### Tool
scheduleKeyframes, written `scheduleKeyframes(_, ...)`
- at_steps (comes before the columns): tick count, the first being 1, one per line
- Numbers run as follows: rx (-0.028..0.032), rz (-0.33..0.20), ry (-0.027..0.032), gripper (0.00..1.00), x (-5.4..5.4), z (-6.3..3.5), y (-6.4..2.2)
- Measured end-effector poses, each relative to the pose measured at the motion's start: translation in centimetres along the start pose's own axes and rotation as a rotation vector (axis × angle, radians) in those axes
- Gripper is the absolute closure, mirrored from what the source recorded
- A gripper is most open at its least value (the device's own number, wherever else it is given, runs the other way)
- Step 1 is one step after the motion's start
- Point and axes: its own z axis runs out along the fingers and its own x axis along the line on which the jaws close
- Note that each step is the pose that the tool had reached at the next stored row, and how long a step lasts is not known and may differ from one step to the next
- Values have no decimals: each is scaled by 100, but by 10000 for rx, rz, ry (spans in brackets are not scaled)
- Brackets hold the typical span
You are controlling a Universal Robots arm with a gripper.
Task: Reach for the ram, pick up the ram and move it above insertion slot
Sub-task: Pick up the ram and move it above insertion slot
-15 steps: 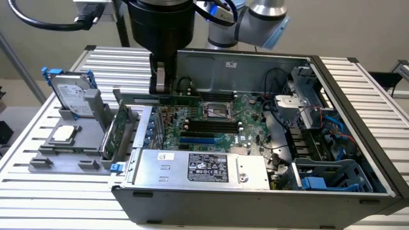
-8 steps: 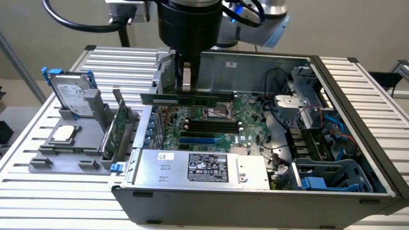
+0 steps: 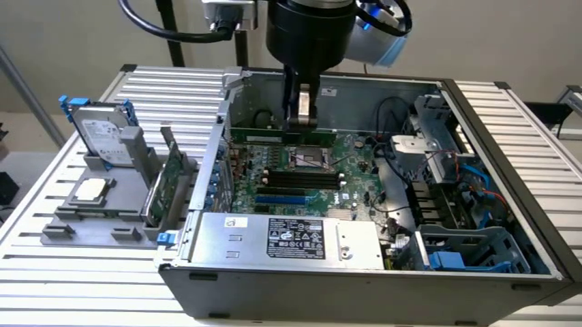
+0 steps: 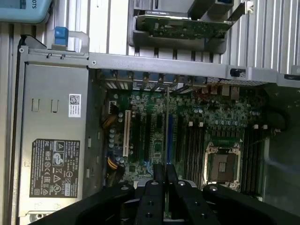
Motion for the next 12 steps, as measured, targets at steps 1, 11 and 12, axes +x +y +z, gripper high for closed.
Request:
scheduleKeyframes(1,0,1,10,86,-33,6,-25)
scheduleKeyframes(11,33,13,120,86,-315,87,-165)
scheduleKeyframes(12,45,19,126,86,-332,94,-166)
